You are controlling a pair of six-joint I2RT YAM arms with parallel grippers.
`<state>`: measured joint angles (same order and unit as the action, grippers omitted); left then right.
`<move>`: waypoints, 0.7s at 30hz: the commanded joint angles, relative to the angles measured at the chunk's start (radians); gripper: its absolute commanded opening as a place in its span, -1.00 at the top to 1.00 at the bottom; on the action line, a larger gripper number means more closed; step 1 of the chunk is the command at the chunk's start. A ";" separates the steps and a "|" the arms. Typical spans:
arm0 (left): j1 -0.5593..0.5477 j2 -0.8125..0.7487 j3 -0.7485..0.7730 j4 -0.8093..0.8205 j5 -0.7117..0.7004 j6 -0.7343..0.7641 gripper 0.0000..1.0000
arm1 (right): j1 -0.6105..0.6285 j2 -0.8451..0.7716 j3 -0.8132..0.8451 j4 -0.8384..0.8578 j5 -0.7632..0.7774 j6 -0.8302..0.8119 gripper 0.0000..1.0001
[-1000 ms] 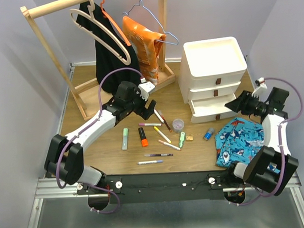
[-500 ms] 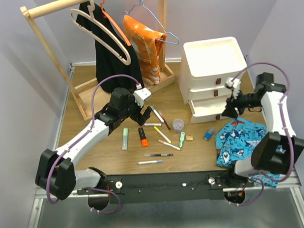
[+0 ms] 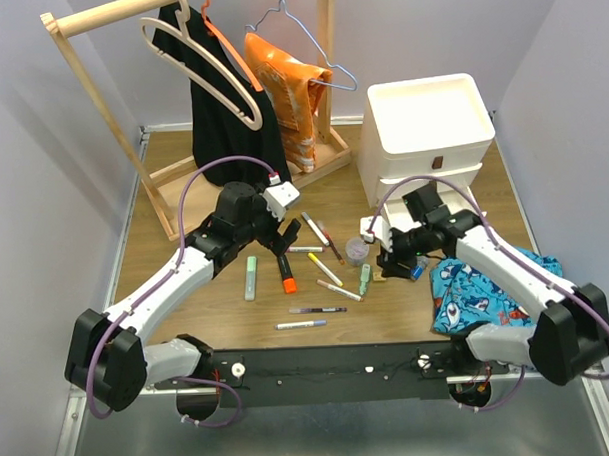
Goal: Sort the stationery into containers
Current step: Pick up the stationery from the center of the board.
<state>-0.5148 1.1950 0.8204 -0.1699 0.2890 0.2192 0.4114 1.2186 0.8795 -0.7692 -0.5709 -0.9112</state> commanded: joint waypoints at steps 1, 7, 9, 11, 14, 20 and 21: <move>-0.002 -0.031 -0.007 -0.025 -0.022 0.017 -0.98 | 0.053 0.088 -0.024 0.208 0.156 0.116 -0.23; -0.002 -0.028 -0.010 -0.011 -0.031 0.017 -0.98 | 0.059 0.148 -0.042 0.209 0.183 0.057 -0.24; -0.002 -0.026 -0.012 -0.010 -0.031 0.019 -0.97 | 0.063 0.167 -0.057 0.202 0.183 0.035 -0.24; -0.001 -0.026 -0.012 -0.010 -0.037 0.020 -0.97 | 0.066 0.176 -0.068 0.193 0.180 0.020 -0.24; -0.001 -0.028 -0.015 -0.010 -0.040 0.020 -0.98 | 0.072 0.185 -0.073 0.173 0.168 -0.005 -0.24; 0.001 -0.023 -0.024 0.003 -0.045 0.020 -0.97 | 0.090 0.199 -0.091 0.159 0.158 -0.018 -0.24; 0.002 -0.021 -0.023 0.004 -0.047 0.019 -0.97 | 0.092 0.200 -0.094 0.168 0.158 -0.014 -0.24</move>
<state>-0.5144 1.1873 0.8101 -0.1810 0.2619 0.2279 0.4850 1.4036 0.8082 -0.5964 -0.4118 -0.9070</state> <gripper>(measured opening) 0.988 0.616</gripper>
